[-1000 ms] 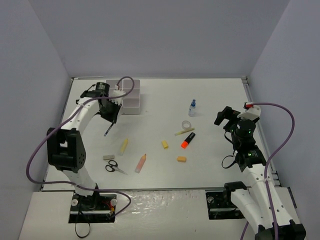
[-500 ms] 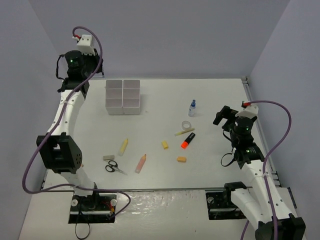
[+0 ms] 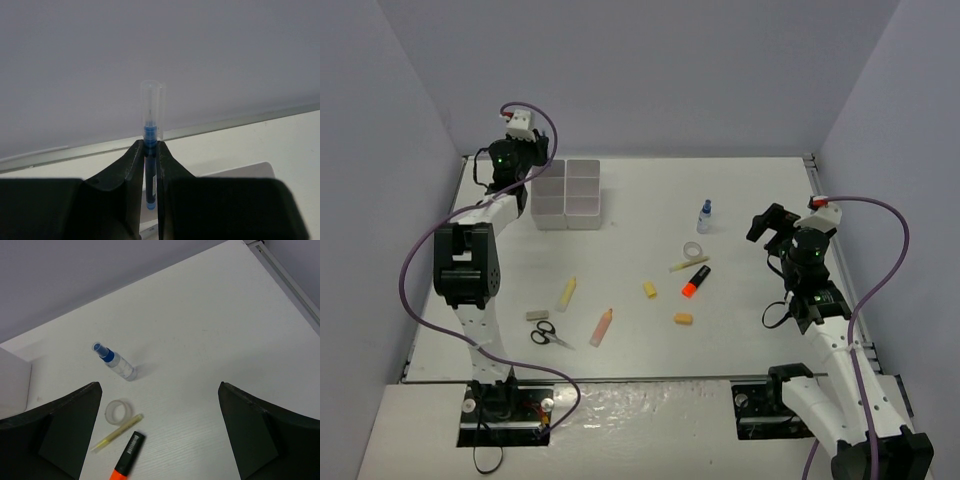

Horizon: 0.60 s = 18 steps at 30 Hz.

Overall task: Sort the stationery into containers
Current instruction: Place the pen in the storage box.

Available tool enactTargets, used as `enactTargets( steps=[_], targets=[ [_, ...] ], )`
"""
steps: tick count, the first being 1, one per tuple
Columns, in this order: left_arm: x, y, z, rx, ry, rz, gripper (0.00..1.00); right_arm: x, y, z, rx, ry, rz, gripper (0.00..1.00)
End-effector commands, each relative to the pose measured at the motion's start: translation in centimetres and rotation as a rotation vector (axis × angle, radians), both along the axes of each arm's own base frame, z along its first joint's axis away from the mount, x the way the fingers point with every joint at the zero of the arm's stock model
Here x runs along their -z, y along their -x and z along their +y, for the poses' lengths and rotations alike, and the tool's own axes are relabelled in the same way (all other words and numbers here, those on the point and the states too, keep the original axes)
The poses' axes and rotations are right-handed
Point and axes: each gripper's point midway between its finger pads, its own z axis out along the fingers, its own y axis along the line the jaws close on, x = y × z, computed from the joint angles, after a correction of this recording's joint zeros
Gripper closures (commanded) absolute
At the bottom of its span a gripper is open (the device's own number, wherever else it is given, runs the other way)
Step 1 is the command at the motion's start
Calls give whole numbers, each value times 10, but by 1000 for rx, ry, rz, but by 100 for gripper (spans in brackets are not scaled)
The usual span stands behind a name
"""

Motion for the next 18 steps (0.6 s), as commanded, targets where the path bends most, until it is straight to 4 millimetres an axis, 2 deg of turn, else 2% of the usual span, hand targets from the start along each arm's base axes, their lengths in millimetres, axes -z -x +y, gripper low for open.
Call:
enactTargets(
  steps=[1,6,8,14,18],
  targets=[
    [-90,9,-3,20,-18,-288,100,-41,-9,-2,27,-19,-120,0],
    [-48,11,1,14,-63,-250,99,-38,-11,1,14,-20,-111,0],
    [-40,15,3,14,-62,-243,89,-38,-10,2,8,-19,-110,0],
    [-38,22,1,26,-63,-205,70,-39,-8,2,7,-19,-115,0],
    [-40,27,1,31,-58,-195,62,-41,-5,2,3,-20,-122,0]
  ],
)
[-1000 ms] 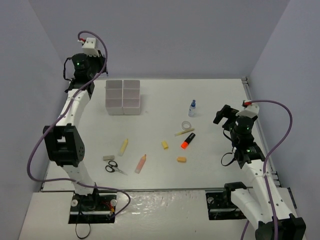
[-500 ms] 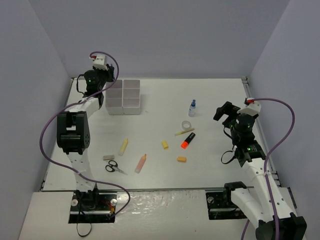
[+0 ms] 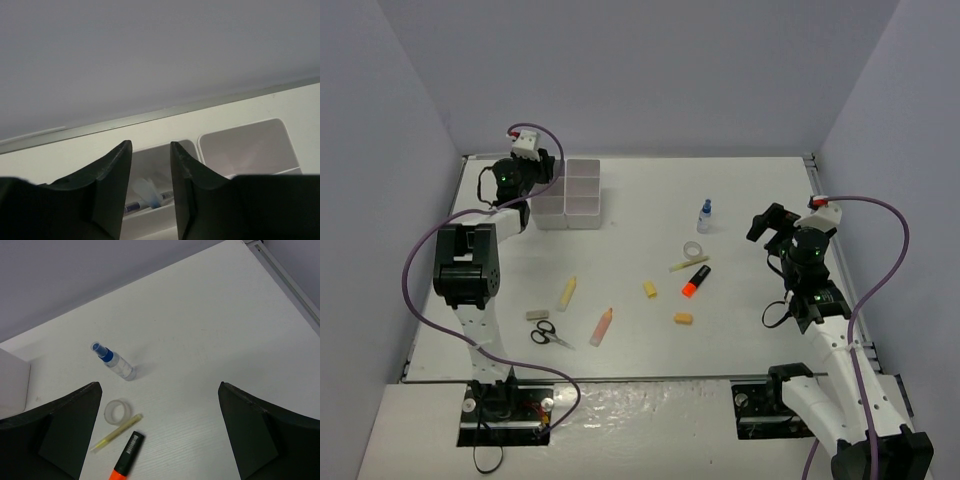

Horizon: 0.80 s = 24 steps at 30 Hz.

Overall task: Sort the stationery into containers
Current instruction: Place the pen in the storage box, then pick up the stationery from the center of the board.

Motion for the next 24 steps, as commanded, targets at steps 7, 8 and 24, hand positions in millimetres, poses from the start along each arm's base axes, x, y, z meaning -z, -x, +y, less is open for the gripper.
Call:
enactTargets(
  steps=[7,8,24],
  targets=[
    [-114,26,4,0,-8,-158,48,-43,-2,3,-10,-10,-128,0],
    [-118,28,7,-9,-21,-149,47,-43,-2,4,-14,-8,-127,0],
    [15,303,143,-85,-585,1086,27,-51,-22,33,-166,20,-91,0]
  ],
)
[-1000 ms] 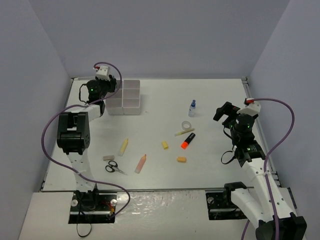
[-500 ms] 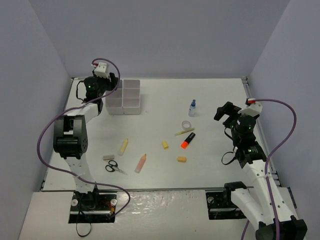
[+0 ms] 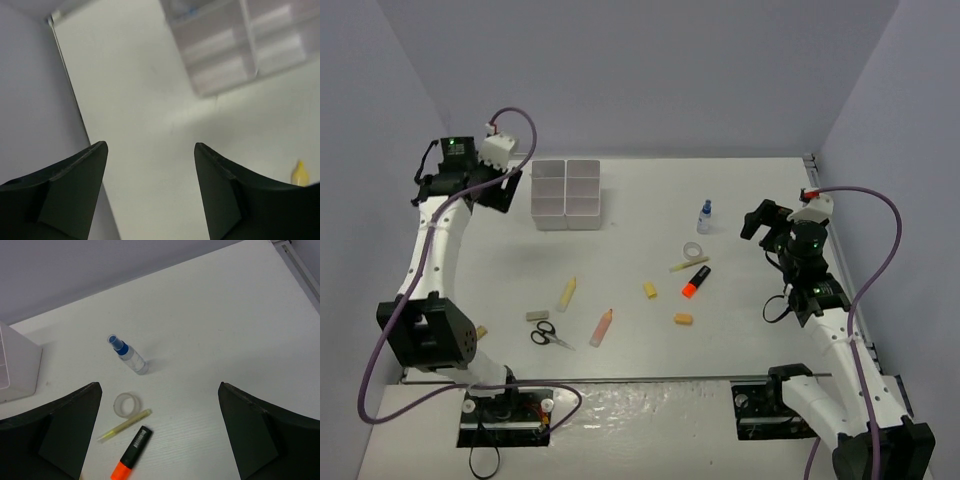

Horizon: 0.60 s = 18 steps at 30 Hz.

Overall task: Sort the stationery into containers
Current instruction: Pick up the stationery from the center of the board.

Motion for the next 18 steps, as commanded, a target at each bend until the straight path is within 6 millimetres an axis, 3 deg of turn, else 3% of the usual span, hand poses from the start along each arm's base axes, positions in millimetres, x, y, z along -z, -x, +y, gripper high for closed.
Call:
enactTargets(
  steps=[1,3,5,7,11,18],
  targets=[
    [80,128,46,-62,-72,458,26,-48,-15,17,-68,-8,-111,0],
    [99,153,51,-73,-38,514,25,-55,-17,21,-77,-13,-118,0],
    [104,161,56,-83,-32,511,25,-58,-18,24,-80,-16,-122,0],
    [122,184,67,-122,22,555,25,-65,-19,32,-92,-16,-128,0],
    [149,212,66,-68,117,640,26,-71,-19,38,-98,-8,-129,0],
    [178,241,62,-16,85,698,28,-68,-20,42,-93,2,-114,0]
  ],
)
